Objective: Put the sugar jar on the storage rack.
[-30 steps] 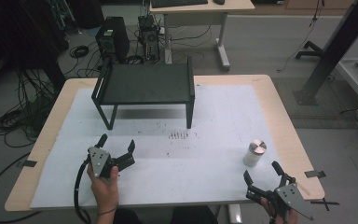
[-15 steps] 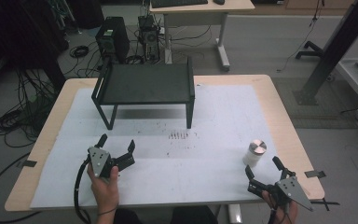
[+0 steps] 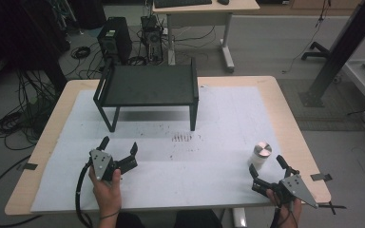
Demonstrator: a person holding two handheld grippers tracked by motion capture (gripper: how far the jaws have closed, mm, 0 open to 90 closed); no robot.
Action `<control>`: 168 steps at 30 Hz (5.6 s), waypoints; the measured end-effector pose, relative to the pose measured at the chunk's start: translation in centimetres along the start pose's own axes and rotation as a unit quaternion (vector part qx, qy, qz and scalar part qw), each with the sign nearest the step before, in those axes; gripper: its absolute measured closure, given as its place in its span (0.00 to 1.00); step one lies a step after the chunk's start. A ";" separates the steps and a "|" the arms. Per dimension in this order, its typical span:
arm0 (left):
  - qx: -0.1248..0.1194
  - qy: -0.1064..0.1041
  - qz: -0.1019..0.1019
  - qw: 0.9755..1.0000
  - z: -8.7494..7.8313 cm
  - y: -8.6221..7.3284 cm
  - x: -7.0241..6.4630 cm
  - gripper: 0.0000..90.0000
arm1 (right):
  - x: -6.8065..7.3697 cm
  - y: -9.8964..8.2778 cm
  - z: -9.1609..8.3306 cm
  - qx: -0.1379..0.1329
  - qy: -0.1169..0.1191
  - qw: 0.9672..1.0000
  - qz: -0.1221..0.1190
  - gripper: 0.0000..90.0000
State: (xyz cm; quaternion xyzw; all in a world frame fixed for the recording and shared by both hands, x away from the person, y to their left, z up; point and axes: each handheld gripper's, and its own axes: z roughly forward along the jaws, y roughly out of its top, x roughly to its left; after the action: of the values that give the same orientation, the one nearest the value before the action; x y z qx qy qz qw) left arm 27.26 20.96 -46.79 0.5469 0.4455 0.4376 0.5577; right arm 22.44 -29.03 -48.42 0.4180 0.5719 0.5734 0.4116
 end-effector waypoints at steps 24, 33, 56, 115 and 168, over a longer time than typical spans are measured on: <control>0.001 0.000 0.000 1.000 0.0 0.0 0.0 0.00 | 0.1 0.0 3.1 0.007 0.019 1.000 0.005 0.02; 0.001 0.000 0.000 1.000 0.0 0.0 0.0 0.00 | 0.2 0.0 3.8 0.011 0.023 1.000 0.004 0.02; 0.001 0.000 0.000 1.000 0.0 0.0 0.0 0.00 | 0.1 0.0 3.8 0.012 0.026 1.000 0.005 0.00; 0.000 0.001 0.000 1.000 0.0 0.0 0.0 0.00 | 0.0 0.0 3.8 0.018 0.027 0.999 0.015 0.01; 0.000 0.001 0.000 1.000 0.0 0.0 0.0 0.00 | 0.5 0.1 3.3 0.021 -0.012 1.000 0.002 0.14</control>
State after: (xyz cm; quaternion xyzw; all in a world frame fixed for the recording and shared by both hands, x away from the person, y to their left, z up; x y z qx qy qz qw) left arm 27.25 20.96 -46.79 0.5468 0.4461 0.4375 0.5573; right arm 25.46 -27.52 -48.35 0.4351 0.5780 0.5569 0.4080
